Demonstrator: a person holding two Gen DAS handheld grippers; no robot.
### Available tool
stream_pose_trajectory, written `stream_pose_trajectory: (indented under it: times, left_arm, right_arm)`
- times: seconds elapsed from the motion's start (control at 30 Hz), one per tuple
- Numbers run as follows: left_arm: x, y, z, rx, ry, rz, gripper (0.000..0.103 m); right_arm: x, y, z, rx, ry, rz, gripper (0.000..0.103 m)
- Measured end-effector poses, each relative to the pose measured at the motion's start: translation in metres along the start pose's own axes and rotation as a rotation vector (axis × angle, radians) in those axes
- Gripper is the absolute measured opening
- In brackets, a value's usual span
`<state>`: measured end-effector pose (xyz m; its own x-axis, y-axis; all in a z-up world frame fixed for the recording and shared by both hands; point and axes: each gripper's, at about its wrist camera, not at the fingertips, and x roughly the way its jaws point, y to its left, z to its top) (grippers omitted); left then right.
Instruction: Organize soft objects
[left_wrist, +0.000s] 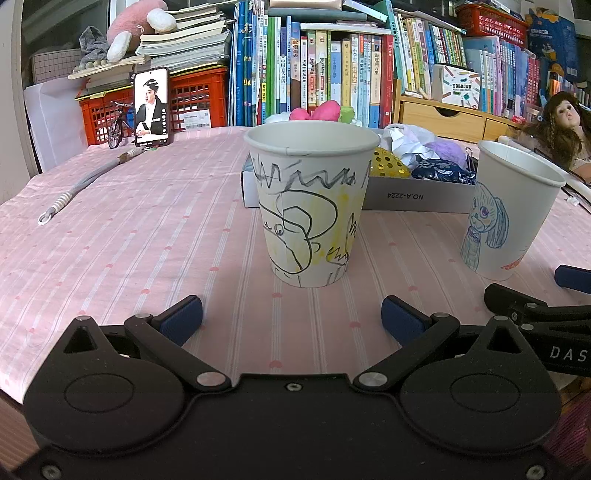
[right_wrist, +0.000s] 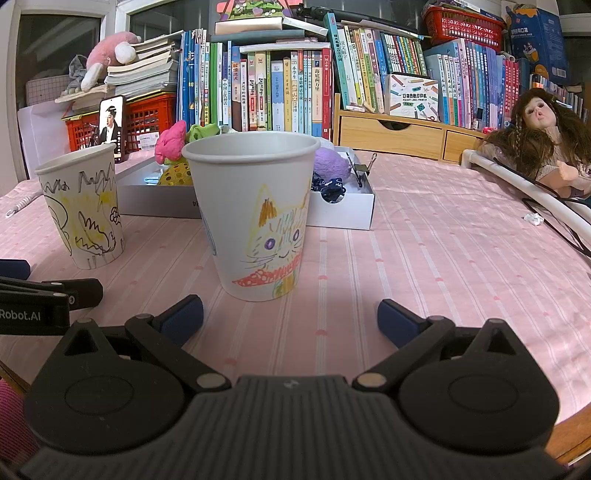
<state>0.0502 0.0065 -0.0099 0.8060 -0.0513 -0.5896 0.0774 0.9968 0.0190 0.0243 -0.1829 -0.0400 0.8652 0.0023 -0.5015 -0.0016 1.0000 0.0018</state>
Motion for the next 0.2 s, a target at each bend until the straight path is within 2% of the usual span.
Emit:
stream_pose_trajectory:
  times: [0.2]
  left_arm:
    - [-0.0001, 0.0007, -0.0003, 0.001, -0.002, 0.000, 0.103]
  right_arm:
    - [0.0000, -0.0001, 0.0001, 0.000, 0.000, 0.000, 0.103]
